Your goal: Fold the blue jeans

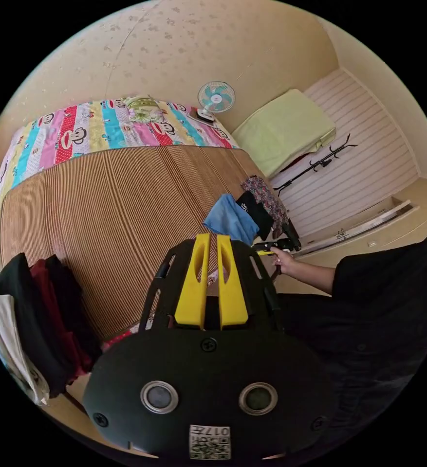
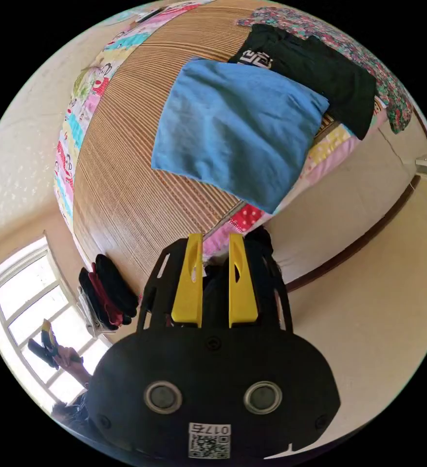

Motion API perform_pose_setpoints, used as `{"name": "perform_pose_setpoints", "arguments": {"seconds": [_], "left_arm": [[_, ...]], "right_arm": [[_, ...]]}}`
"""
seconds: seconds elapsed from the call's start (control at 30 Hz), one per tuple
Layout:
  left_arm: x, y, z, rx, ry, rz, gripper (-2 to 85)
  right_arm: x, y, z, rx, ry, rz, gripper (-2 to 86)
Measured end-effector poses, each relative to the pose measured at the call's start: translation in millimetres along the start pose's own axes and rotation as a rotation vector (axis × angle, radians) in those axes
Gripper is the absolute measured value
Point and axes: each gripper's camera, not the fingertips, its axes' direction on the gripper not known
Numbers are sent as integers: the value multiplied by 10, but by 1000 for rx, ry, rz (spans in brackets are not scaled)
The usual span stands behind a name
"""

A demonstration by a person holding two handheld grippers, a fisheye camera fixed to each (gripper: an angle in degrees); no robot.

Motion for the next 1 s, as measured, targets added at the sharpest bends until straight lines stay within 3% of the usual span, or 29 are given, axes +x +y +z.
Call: {"name": "perform_pose_setpoints", "arguments": {"seconds": [0.17, 0.33, 0.47, 0.53, 0.6, 0.7, 0.83, 1.0], "left_arm": [[493, -121, 815, -91, 96, -63, 28], [723, -103, 1122, -158, -17, -135, 25], [711, -27, 1110, -84, 12, -228, 11], [738, -10, 1166, -77, -17, -248, 2], [777, -20, 1245, -84, -37, -245, -2], [838, -65, 1393, -99, -22, -243, -5], [920, -93, 1475, -108, -67, -211, -6], [858, -23, 1577, -137, -68, -214, -4]], "right_arm": [[802, -503, 218, -10, -218, 289, 111], [728, -782, 388, -61, -315, 391, 53], [-811, -568, -478, 354, -98, -53, 37], [-1625, -452, -595, 433, -81, -286, 35], [-2569, -427, -274, 217, -246, -685, 33], [-3126, -294, 213, -100, -350, -908, 35], [-2549, -214, 213, 24, -447, -607, 63], [-932, -38, 247, 162, -261, 70, 106]]}}
